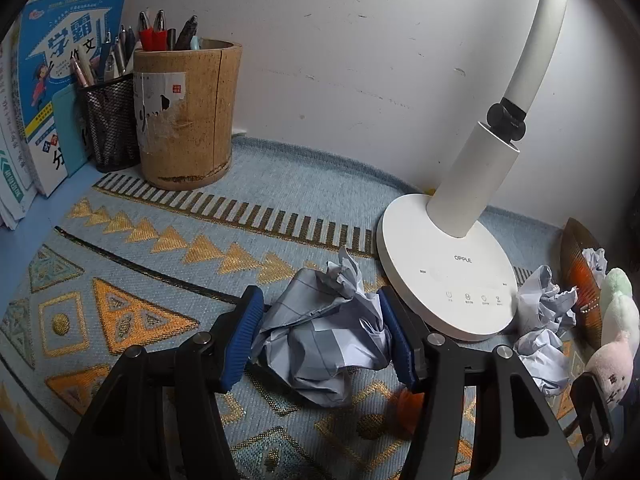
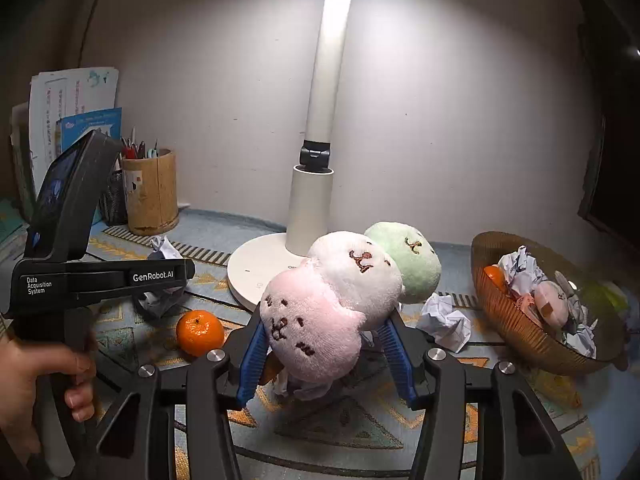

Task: Organize objects
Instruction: 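Grasp a grey paper ball with left tool while right grasps the pink-white-green plush, then carry the paper ball and plush over the brown bowl and open both tools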

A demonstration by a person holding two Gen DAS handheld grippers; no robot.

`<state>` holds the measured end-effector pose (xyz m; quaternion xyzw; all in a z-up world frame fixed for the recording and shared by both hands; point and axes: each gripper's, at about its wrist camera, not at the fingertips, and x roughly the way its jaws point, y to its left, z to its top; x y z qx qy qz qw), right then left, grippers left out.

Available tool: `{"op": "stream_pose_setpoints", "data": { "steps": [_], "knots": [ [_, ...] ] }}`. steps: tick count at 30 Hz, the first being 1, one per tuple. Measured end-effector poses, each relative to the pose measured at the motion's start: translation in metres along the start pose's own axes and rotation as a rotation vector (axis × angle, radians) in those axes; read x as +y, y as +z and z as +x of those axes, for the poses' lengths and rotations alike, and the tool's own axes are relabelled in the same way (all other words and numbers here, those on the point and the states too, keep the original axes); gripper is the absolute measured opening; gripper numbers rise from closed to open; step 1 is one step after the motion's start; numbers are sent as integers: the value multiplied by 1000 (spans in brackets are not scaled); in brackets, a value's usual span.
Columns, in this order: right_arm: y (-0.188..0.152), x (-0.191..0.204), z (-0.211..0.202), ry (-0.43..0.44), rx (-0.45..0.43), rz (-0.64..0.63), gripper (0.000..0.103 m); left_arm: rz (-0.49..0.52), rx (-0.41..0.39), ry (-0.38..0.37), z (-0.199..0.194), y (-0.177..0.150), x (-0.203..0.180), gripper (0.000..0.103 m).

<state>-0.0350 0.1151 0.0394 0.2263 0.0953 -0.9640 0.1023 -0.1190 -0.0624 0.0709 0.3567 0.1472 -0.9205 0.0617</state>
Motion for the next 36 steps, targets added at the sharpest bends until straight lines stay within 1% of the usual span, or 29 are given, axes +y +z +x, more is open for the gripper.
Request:
{"op": "stream_pose_setpoints", "data": {
  "steps": [6,10,15,36],
  "knots": [
    [-2,3,3,15,13,-3,53,14,-6,6,-1,-1,-1,57],
    [-2,2,6,20,27,5,53,1,6,18,4,-3,-1,57],
    [-3,3,6,20,30,2,54,-30,5,7,4,-4,6,57],
    [-3,8,8,23,39,-36,55,-30,4,-2,7,-5,7,57]
  ]
}}
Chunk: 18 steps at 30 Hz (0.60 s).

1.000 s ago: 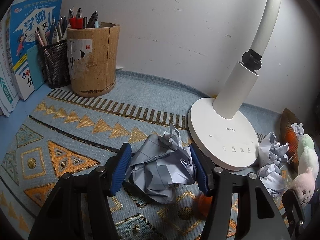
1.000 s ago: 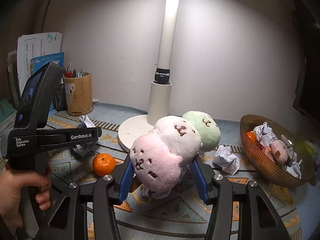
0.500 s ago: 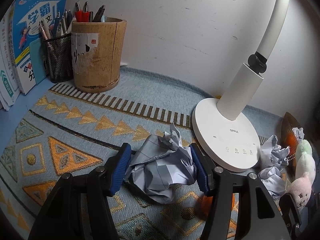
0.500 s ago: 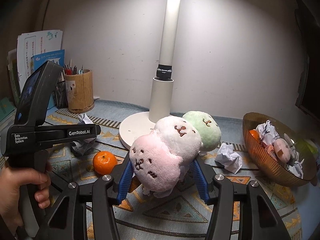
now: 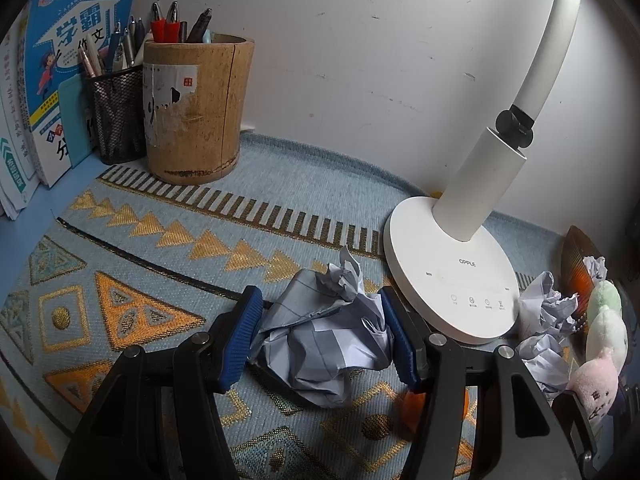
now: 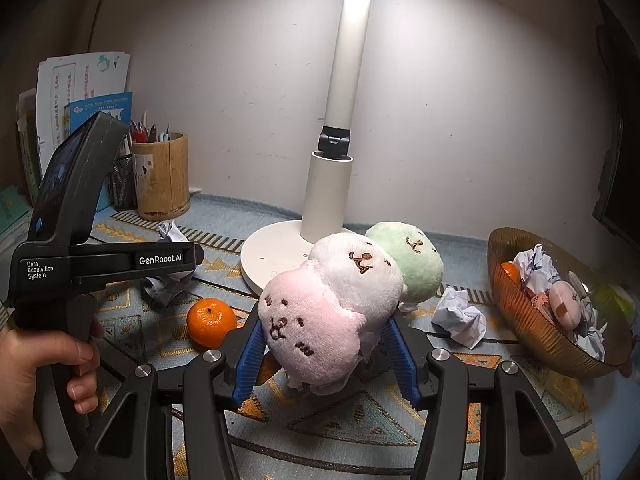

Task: Organize objects
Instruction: 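Carry the paper ball and plush over the brown bowl and open both tools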

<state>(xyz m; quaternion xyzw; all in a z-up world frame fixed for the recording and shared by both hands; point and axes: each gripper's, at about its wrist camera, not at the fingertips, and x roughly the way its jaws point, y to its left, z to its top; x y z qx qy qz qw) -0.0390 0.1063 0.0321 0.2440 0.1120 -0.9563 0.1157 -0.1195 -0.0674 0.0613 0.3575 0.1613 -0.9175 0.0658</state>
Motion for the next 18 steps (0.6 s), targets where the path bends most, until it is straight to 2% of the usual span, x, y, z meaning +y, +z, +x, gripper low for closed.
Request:
{"op": "stream_pose_setpoints", "data": {
  "steps": [5,9,11,15,18],
  "knots": [
    [0,-3,-2,36,-17,12,55,0,-23,-8,-6,0,2,57],
    [10,-28,-14,188,-6,83,55,0,-116,34,-25,-2,-1,57],
    [26,-53,-30,257,-46,89,55,35,-129,22,-37,3,-22,57],
    [59,-128,-50,341,-69,103,55,122,-198,-66,-68,16,-89,57],
    [76,-194,-45,334,-31,122,55,205,-221,-174,-79,24,-158,57]
  ]
}}
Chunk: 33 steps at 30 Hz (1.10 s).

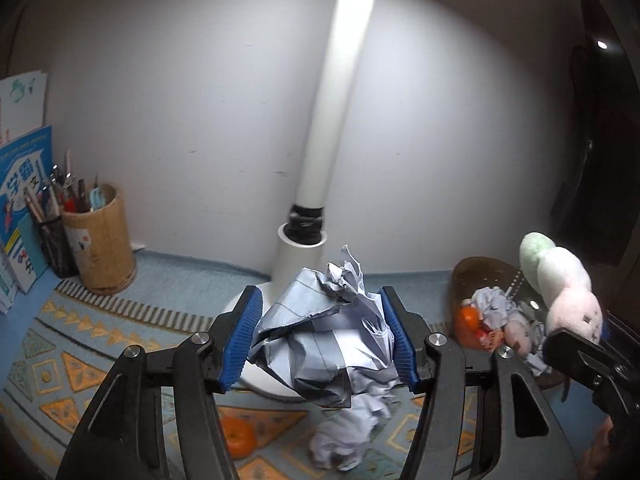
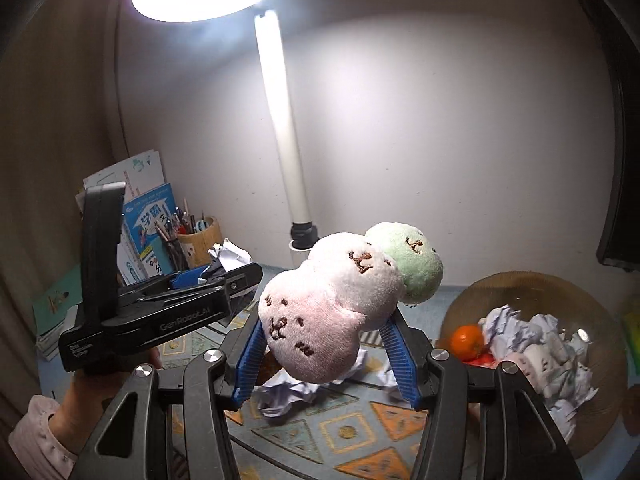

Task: Organize objects
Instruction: 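Carry the paper ball and plush over the brown bowl and open both tools, then move both tools back over the remaining paper balls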

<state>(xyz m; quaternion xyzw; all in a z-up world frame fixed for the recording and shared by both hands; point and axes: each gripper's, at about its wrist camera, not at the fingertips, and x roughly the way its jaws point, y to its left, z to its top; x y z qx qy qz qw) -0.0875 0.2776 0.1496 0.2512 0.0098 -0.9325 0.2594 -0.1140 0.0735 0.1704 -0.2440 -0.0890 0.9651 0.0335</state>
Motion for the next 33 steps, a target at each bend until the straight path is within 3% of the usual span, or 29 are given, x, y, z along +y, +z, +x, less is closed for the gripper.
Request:
{"op": "stream_pose_setpoints", "data": {
  "steps": [7,11,14,15,16,18,20,25,33],
  "knots": [
    [5,-120,-21,-56,92,116,55,135,42,-205,37,5,-142,57],
    [-3,-156,-24,-127,111,171,55,151,95,-230,64,-9,-185,57],
    [-11,-177,-20,-155,124,223,73,89,146,-281,86,-19,-191,61],
    [-13,-182,-17,-141,147,232,95,87,172,-279,93,-23,-193,85],
    [-16,-186,-12,-125,194,236,103,110,209,-254,101,-28,-196,103],
    [-17,-190,-10,-117,225,223,103,178,188,-179,105,-35,-203,102],
    [-17,-191,-13,-142,209,218,103,221,161,-153,103,-37,-203,102],
    [-15,-192,-20,-138,187,269,103,188,176,-140,107,-37,-192,102],
    [0,-142,-16,-120,172,255,103,147,166,-72,67,-22,-165,102]
  ]
}}
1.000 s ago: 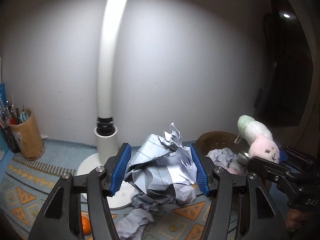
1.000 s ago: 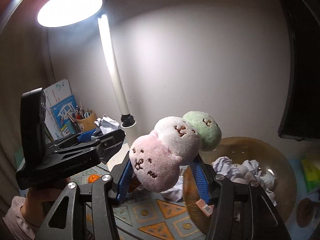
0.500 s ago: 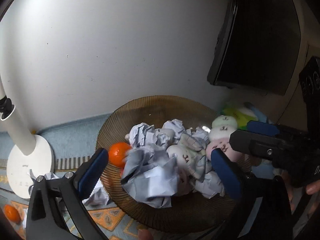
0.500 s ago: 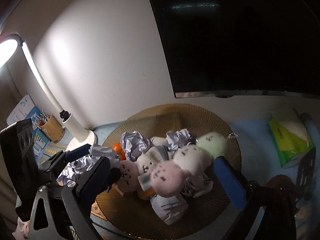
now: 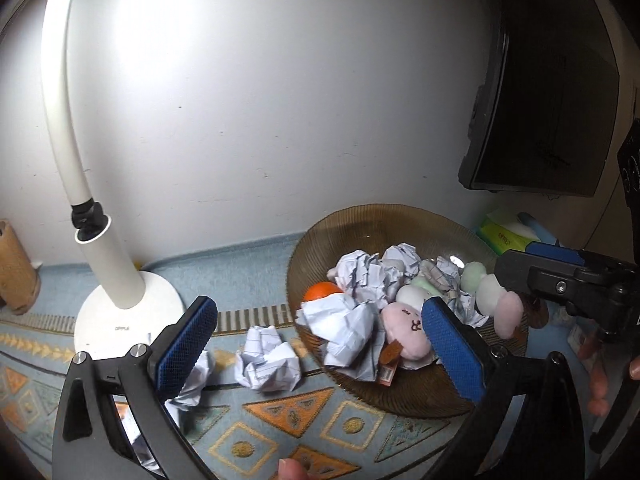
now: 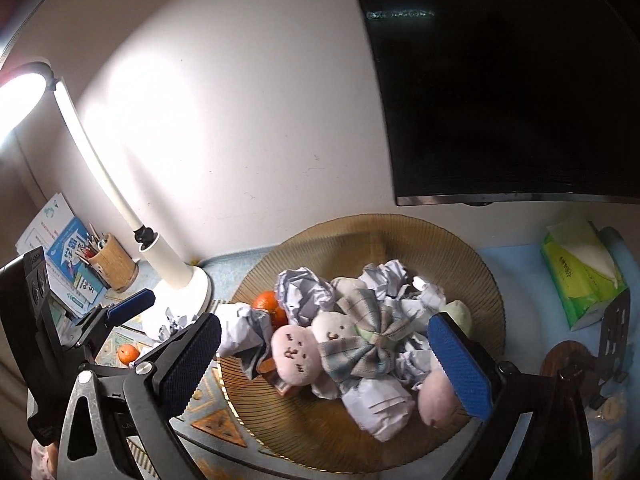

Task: Organize objects
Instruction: 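Move both tools back over the remaining paper balls, then grasp the orange with left tool while right grasps a white paper ball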

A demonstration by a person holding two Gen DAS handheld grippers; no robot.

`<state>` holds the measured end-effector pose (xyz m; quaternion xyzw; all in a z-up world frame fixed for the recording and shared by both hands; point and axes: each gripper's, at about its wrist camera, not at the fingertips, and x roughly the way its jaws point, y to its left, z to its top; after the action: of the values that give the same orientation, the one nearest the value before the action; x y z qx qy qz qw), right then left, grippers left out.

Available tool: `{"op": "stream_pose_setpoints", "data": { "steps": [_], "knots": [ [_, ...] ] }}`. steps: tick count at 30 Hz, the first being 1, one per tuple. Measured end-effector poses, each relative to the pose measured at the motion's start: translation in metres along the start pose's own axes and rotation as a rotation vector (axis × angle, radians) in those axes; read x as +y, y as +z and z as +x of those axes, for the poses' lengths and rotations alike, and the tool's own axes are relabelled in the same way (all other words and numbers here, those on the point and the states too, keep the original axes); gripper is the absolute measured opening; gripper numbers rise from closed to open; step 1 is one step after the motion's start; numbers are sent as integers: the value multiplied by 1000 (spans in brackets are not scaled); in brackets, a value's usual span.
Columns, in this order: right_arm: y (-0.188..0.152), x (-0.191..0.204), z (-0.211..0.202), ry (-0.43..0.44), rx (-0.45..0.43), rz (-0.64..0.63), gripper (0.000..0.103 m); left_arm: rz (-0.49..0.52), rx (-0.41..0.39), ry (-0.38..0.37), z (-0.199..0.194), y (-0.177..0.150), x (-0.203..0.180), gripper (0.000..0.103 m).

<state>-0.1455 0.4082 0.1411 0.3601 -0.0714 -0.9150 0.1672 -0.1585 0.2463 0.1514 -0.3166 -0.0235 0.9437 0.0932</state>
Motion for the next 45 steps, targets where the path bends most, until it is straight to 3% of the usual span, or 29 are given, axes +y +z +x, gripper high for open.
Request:
{"op": "stream_pose_setpoints", "data": {
  "steps": [6,9,14,19,23,27,30,32,45],
  "knots": [
    [-5,60,9,43,-1,-1,103,-82,4,114,-33,2,71,102],
    [-14,96,21,83,22,-22,103,-105,51,180,-47,-6,118,102],
    [-47,159,53,97,107,-164,103,-89,164,252,-52,-43,176,102],
    [-95,202,98,105,223,-262,103,-89,255,239,-42,-89,211,102],
    [-126,221,131,50,281,-352,103,-105,298,203,-25,-109,223,102],
    [-133,229,159,-27,270,-391,103,-95,320,188,-3,-116,230,102],
    [-134,230,177,-69,244,-391,103,-80,284,207,4,-112,234,103],
    [-130,224,185,-29,248,-339,103,-76,282,211,8,-109,236,103],
    [-125,228,190,-58,241,-320,103,-77,284,212,11,-103,237,103]
  ]
}}
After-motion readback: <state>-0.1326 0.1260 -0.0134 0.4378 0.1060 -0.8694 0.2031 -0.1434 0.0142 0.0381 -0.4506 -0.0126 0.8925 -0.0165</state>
